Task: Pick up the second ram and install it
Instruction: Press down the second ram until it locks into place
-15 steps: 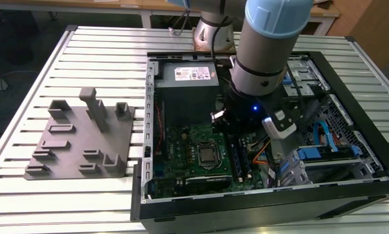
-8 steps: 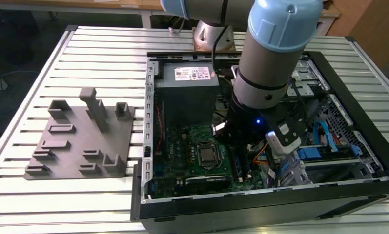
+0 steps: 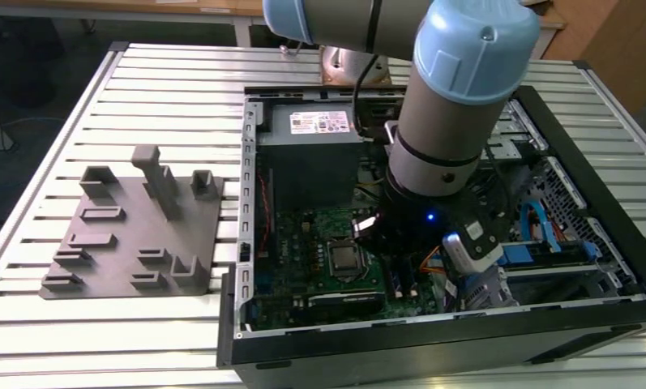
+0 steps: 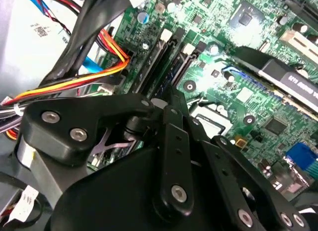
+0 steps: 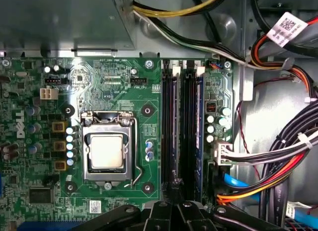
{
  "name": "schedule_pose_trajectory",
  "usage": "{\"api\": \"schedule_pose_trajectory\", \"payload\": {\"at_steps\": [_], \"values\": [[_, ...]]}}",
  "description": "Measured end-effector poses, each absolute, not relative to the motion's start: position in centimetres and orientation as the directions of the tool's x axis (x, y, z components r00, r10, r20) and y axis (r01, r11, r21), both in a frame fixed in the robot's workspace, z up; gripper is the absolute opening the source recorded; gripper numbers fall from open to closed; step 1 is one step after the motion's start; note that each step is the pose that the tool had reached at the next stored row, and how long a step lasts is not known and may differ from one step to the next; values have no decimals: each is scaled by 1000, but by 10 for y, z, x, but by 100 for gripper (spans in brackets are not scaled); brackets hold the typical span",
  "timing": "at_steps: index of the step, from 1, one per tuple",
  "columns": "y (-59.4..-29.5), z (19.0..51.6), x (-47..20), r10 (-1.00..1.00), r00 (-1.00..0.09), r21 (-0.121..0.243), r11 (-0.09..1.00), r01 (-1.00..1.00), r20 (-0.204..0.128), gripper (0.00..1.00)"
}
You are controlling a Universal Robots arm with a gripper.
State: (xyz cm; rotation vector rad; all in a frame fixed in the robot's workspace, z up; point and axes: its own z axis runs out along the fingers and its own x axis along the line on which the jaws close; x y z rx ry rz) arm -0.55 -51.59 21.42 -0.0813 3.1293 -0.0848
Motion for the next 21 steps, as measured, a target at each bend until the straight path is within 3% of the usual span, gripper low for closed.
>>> {"api": "schedule_pose_trajectory", "payload": {"at_steps": [6, 16, 21], "values": [[-516, 220, -5, -52, -999, -50, 997, -52, -11, 11], [-516, 265, -5, -52, -999, -53, 997, -52, -9, 11], [-516, 265, -5, -52, -999, -52, 997, -52, -10, 11]]}}
